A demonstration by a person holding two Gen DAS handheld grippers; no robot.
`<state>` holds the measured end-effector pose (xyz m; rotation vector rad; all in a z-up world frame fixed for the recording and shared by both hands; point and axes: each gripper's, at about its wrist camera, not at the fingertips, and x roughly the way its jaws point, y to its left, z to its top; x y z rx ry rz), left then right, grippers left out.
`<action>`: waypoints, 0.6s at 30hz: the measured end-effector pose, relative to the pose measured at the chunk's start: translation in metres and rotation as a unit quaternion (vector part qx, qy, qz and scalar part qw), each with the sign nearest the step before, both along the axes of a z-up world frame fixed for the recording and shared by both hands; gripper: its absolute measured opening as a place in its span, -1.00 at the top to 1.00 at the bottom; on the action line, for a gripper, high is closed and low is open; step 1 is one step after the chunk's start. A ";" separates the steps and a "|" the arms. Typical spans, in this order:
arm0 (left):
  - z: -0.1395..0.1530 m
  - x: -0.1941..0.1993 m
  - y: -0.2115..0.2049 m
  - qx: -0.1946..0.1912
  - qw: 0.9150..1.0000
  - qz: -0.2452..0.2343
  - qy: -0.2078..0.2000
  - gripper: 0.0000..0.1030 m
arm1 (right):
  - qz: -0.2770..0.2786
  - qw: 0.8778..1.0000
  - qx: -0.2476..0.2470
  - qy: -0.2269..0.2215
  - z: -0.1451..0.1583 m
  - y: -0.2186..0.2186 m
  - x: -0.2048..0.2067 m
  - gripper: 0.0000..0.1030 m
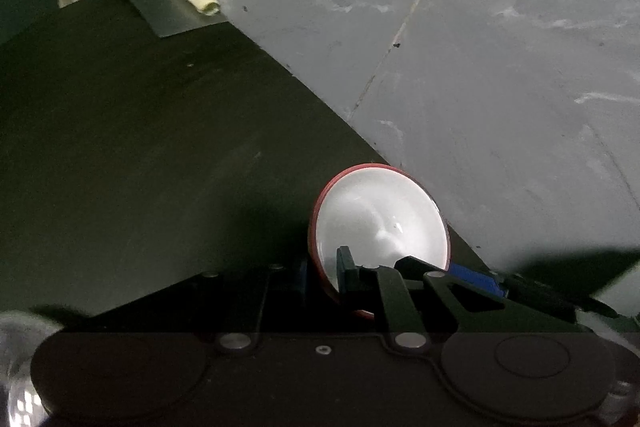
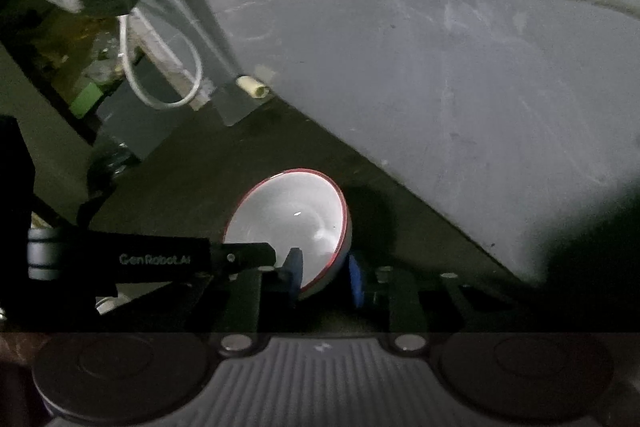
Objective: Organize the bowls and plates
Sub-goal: 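Carry the second white bowl with the left gripper over the stacked bowls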
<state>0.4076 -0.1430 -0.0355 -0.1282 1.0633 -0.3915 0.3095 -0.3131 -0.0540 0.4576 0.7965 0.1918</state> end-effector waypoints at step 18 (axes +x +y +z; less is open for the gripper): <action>0.063 -0.138 0.079 -0.074 0.987 0.119 -0.080 0.73 | 0.197 0.978 0.002 -0.071 0.081 0.033 -0.072 0.50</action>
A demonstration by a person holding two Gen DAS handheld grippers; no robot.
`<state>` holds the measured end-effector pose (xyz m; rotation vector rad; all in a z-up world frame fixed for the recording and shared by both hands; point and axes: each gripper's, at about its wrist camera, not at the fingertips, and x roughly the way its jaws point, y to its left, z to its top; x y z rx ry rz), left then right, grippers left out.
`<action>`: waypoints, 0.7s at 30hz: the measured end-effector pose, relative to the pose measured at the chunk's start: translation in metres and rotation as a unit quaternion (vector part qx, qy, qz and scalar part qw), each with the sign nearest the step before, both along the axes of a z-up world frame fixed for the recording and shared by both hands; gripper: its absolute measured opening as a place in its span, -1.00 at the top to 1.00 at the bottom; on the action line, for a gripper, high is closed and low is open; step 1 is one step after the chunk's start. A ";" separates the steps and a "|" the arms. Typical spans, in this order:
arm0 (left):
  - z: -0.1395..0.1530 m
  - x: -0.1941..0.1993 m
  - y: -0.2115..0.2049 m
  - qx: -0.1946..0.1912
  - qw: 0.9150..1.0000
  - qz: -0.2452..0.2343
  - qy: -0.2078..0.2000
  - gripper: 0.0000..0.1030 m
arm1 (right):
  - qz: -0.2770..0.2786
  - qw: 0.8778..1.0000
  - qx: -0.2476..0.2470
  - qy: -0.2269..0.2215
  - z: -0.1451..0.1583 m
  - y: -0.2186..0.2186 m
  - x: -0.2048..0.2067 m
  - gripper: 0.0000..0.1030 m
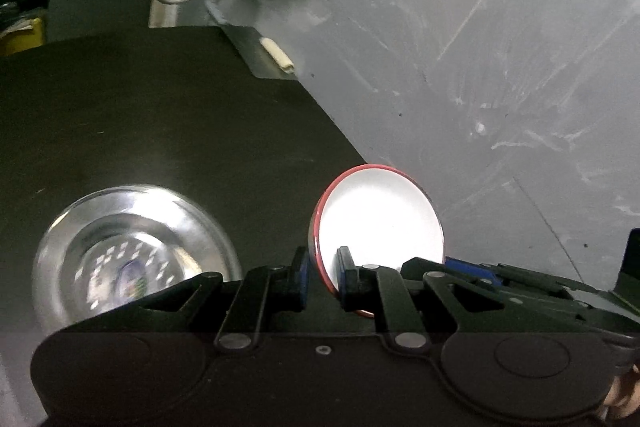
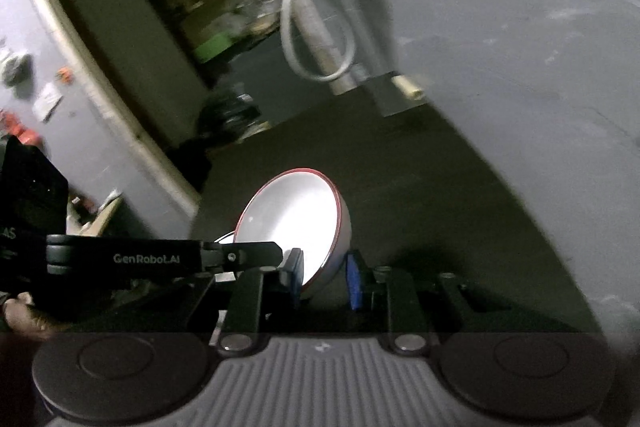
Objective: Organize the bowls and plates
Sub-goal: 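Carry the second white bowl with the left gripper over the stacked bowls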
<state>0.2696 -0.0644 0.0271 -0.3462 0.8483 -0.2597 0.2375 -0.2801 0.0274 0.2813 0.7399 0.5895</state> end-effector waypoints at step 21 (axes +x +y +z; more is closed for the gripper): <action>-0.012 -0.111 0.070 -0.028 0.996 0.090 0.010 0.72 | 0.165 0.984 -0.070 0.006 0.016 0.085 -0.066 0.50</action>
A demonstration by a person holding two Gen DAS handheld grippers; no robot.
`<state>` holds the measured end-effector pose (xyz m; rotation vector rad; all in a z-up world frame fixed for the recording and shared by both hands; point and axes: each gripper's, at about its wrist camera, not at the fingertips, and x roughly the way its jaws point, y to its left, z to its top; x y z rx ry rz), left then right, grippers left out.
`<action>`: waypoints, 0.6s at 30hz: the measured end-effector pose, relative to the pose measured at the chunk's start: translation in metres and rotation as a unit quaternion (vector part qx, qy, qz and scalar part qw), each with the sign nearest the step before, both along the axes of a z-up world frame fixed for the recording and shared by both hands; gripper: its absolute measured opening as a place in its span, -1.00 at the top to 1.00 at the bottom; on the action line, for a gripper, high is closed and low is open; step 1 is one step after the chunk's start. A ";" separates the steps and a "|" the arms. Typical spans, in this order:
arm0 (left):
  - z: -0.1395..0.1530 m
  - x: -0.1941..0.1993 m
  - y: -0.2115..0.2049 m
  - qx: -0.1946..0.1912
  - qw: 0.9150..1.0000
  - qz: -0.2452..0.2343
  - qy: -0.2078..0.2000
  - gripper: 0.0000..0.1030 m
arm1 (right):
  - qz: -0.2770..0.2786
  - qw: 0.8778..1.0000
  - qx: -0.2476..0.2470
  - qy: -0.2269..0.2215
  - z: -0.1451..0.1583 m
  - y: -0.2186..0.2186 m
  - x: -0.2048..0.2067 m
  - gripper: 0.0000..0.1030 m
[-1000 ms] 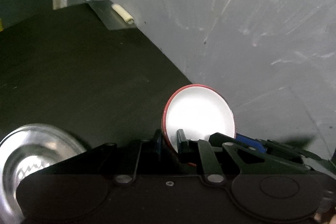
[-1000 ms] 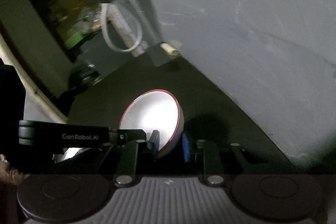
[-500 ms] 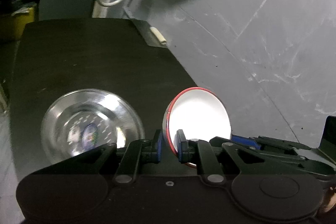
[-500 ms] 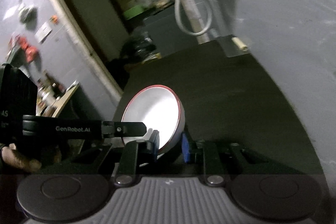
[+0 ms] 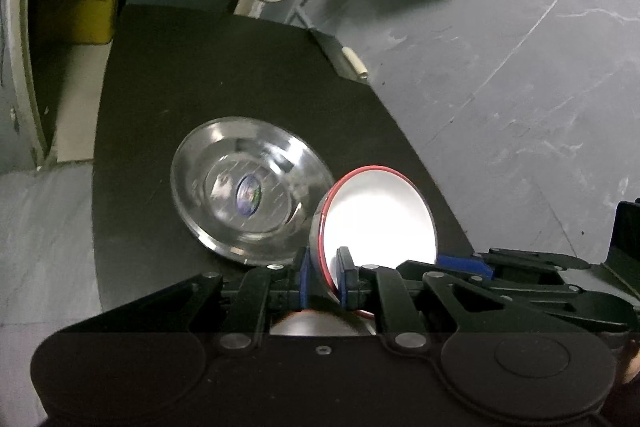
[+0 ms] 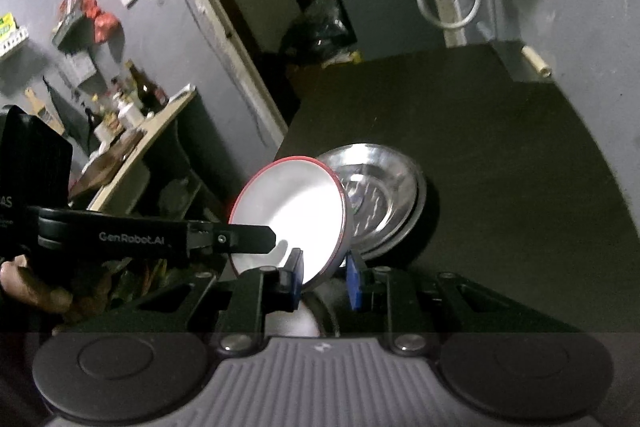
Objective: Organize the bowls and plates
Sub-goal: 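Carry the second white bowl with the left gripper over the stacked bowls, then lower the second white bowl into the first and open the left gripper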
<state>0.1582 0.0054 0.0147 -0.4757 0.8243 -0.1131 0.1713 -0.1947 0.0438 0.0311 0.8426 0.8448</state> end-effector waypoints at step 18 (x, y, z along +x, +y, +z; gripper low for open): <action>-0.022 -0.027 0.005 0.013 0.998 -0.020 0.052 0.67 | 0.052 0.996 -0.060 0.042 -0.015 0.027 -0.007 0.51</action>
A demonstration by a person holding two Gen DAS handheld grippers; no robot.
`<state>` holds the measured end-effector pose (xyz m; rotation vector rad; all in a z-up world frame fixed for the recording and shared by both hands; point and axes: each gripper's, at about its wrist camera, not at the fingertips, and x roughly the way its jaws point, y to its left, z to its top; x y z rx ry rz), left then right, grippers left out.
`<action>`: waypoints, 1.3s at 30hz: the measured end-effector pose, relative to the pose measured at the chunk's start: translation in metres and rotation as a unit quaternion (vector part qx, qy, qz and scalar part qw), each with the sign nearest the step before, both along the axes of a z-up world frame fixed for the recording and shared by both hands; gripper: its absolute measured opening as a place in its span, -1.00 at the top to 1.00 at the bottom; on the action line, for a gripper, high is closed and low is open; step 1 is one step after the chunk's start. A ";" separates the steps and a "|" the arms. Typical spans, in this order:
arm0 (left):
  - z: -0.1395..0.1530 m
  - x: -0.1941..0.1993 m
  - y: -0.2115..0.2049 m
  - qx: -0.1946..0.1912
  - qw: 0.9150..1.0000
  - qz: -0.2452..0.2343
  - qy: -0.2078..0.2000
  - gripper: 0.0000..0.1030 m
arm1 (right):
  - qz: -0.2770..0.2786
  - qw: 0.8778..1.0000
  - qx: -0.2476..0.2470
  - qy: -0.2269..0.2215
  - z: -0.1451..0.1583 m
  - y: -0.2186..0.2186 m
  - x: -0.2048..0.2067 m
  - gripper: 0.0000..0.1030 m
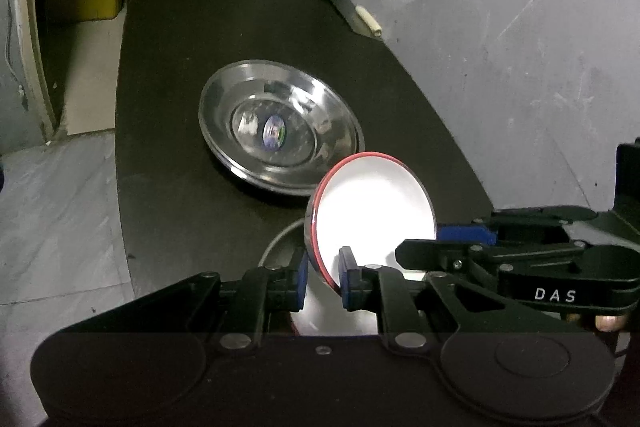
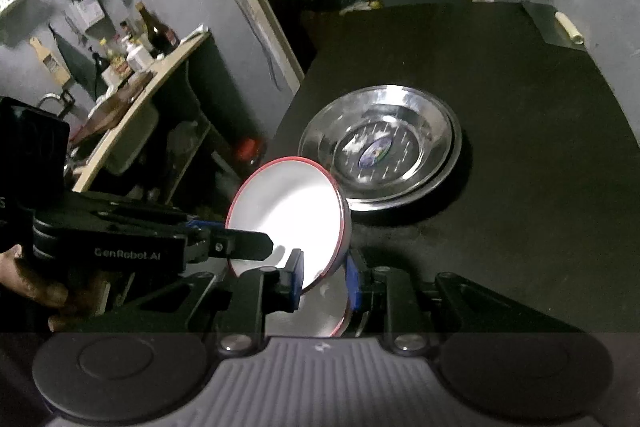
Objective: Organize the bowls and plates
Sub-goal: 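Lower the second white bowl into the first and open the left gripper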
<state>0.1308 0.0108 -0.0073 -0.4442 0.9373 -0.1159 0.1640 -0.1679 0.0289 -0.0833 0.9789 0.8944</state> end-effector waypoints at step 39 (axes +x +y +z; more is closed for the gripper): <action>-0.016 -0.005 0.000 -0.013 0.997 -0.015 0.076 0.64 | 0.067 0.995 -0.073 0.003 -0.007 0.014 -0.014 0.48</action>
